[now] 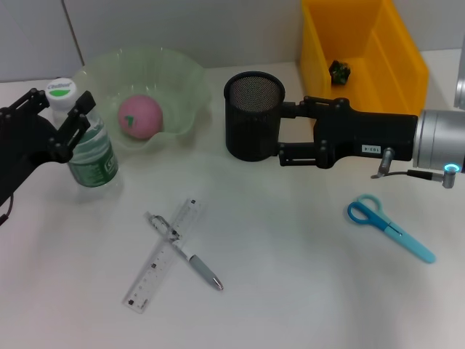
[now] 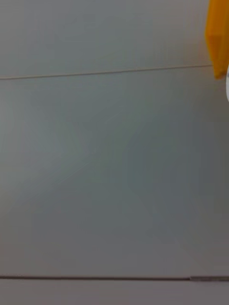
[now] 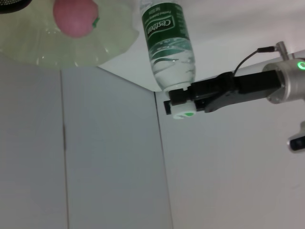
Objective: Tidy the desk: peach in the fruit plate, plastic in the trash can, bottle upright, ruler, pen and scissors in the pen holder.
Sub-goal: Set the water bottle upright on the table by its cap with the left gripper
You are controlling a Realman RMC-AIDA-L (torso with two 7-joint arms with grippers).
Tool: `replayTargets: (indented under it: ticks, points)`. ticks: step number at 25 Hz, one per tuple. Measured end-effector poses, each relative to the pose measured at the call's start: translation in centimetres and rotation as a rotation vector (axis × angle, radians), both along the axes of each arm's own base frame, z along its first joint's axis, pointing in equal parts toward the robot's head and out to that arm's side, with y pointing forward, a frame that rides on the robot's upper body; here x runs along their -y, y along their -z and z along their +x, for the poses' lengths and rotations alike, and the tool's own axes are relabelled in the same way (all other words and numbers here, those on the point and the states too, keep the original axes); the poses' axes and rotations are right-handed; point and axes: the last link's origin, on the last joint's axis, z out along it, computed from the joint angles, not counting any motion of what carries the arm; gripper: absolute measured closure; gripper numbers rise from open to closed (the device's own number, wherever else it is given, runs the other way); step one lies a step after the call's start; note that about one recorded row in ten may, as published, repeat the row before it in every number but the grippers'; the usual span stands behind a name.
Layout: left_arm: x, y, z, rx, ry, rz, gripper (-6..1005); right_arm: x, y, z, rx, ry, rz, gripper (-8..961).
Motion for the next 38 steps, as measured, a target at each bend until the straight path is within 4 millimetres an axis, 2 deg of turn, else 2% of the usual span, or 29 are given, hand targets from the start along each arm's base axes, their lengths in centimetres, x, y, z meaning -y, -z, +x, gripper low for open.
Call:
replayTargets:
  ticks: [13,38]
  points:
    - [-0.9,-0.4,-0.5,0.004,-0.061,0.022,560,1.4,0.8,0.4,0.066,-0.038,-0.119,134]
    - [-1.1,0.0,-0.7,0.001,-0.09,0.025,513,1.4,0.6,0.4,0.119,-0.042,-0.139,137]
